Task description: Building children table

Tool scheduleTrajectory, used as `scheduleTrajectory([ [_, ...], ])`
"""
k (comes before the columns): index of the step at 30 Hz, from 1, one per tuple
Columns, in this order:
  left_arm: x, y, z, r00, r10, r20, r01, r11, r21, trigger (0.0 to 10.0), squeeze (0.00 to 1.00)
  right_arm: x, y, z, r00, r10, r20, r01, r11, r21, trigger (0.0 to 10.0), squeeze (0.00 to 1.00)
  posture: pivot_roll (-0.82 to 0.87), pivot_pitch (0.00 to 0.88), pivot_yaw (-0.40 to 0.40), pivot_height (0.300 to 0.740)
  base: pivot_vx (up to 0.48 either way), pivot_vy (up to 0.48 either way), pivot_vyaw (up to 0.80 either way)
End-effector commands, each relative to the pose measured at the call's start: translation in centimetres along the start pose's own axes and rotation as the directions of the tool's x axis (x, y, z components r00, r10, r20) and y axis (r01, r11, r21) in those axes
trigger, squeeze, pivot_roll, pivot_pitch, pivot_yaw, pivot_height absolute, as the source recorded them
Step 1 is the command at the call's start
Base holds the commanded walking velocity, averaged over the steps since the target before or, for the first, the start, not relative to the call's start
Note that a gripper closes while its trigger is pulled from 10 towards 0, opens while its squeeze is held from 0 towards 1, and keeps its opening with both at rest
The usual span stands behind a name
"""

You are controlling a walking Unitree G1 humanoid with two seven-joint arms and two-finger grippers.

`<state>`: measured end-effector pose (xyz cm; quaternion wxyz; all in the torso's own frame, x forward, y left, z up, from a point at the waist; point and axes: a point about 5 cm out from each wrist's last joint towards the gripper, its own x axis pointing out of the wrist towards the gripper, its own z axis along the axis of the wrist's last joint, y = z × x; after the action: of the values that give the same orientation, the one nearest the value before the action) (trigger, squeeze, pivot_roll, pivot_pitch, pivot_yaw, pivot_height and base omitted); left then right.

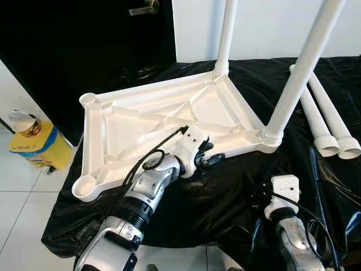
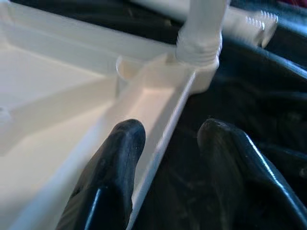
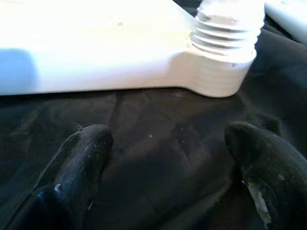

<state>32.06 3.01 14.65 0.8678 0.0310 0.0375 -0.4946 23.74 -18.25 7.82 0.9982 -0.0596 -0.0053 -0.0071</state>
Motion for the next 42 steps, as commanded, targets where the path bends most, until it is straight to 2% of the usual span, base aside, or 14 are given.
scheduleTrajectory([
  [1, -1.3, 1.4, 1.1, 0.996, 0.071, 0.058, -0.071, 0.997, -0.001, 10.0, 0.0, 0.5, 0.5, -0.6, 0.998, -0.015, -0.054, 0.016, 0.999, 0.027, 10.0, 0.0, -0.09, 0.037, 0.039, 0.74, 0.0, 0.0, 0.0],
  [5, -3.8, 4.2, 2.0, 0.98, 0.184, 0.072, -0.186, 0.982, 0.018, 10.0, 0.0, 1.6, 0.7, -0.5, 0.994, -0.027, -0.11, 0.031, 0.999, 0.036, 10.0, 0.0, -0.08, 0.039, 0.031, 0.74, 0.0, 0.0, 0.0],
  [7, -3.8, 4.2, 2.0, 0.98, 0.184, 0.072, -0.186, 0.982, 0.018, 10.0, 0.0, 1.6, 0.7, -0.5, 0.994, -0.027, -0.11, 0.031, 0.999, 0.036, 10.0, 0.0, -0.08, 0.039, 0.031, 0.74, 0.0, 0.0, 0.0],
  [9, -6.3, 6.5, 2.3, 0.951, 0.303, 0.056, -0.306, 0.949, 0.072, 10.0, 0.0, 2.5, 1.0, 0.1, 0.994, -0.021, -0.11, 0.026, 0.998, 0.051, 10.0, 0.0, -0.07, 0.048, 0.026, 0.74, 0.0, 0.0, 0.0],
  [14, -8.0, 8.0, 2.4, 0.927, 0.374, 0.041, -0.375, 0.915, 0.148, 10.0, 0.0, 3.1, 1.3, 0.5, 0.996, -0.002, -0.089, 0.007, 0.998, 0.061, 10.0, 0.0, -0.05, 0.043, 0.023, 0.74, 0.0, 0.0, 0.0],
  [16, -9.8, 10.1, 2.2, 0.867, 0.498, -0.01, -0.482, 0.845, 0.232, 10.0, 0.0, 3.7, 2.1, 0.4, 0.995, 0.021, -0.093, -0.014, 0.997, 0.071, 10.0, 0.0, -0.03, 0.03, 0.019, 0.74, 0.0, 0.0, 0.0],
  [22, -11.1, 11.4, 2.1, 0.814, 0.579, -0.049, -0.545, 0.791, 0.278, 10.0, 0.0, 4.1, 2.8, 0.3, 0.994, 0.033, -0.105, -0.025, 0.997, 0.078, 10.0, 0.0, -0.03, 0.03, 0.019, 0.74, 0.0, 0.0, 0.0],
  [23, -11.6, 12.0, 1.7, 0.78, 0.62, -0.083, -0.566, 0.756, 0.328, 10.0, 0.0, 4.3, 3.0, 0.3, 0.993, 0.039, -0.113, -0.03, 0.996, 0.083, 10.0, 0.0, -0.03, 0.029, 0.022, 0.74, 0.0, 0.0, 0.0],
  [28, -12.9, 12.7, 0.0, 0.72, 0.671, -0.177, -0.549, 0.707, 0.446, 10.0, 0.0, 4.8, 3.7, 0.1, 0.989, 0.049, -0.137, -0.037, 0.996, 0.084, 10.0, 0.0, -0.03, 0.026, 0.018, 0.74, 0.0, 0.0, 0.0],
  [33, -13.2, 12.5, -1.0, 0.726, 0.647, -0.23, -0.492, 0.724, 0.483, 10.0, 0.0, 5.3, 3.9, 0.1, 0.988, 0.052, -0.145, -0.041, 0.996, 0.081, 10.0, 0.0, -0.03, 0.028, 0.016, 0.74, 0.0, 0.0, 0.0],
  [35, -13.2, 11.6, -1.8, 0.771, 0.568, -0.289, -0.388, 0.778, 0.494, 10.0, 0.0, 6.1, 3.6, 0.5, 0.99, 0.052, -0.134, -0.043, 0.996, 0.075, 10.0, 0.0, -0.02, 0.029, 0.01, 0.74, 0.0, 0.0, 0.0],
  [37, -13.2, 11.6, -1.8, 0.771, 0.568, -0.289, -0.388, 0.778, 0.494, 10.0, 0.0, 6.1, 3.6, 0.5, 0.99, 0.052, -0.134, -0.043, 0.996, 0.075, 10.0, 0.0, -0.02, 0.029, 0.01, 0.74, 0.0, 0.0, 0.0],
  [39, -13.1, 10.9, -2.4, 0.8, 0.505, -0.325, -0.322, 0.818, 0.477, 10.0, 0.0, 6.7, 3.5, 0.8, 0.991, 0.053, -0.125, -0.045, 0.996, 0.071, 10.0, 0.0, -0.02, 0.028, 0.007, 0.74, 0.0, 0.0, 0.0],
  [42, -12.8, 8.7, -3.4, 0.854, 0.346, -0.388, -0.165, 0.888, 0.428, 10.0, 0.0, 7.7, 3.1, 1.4, 0.993, 0.058, -0.105, -0.051, 0.996, 0.067, 10.0, 0.0, -0.01, 0.028, 0.0, 0.74, 0.0, 0.0, 0.0],
])
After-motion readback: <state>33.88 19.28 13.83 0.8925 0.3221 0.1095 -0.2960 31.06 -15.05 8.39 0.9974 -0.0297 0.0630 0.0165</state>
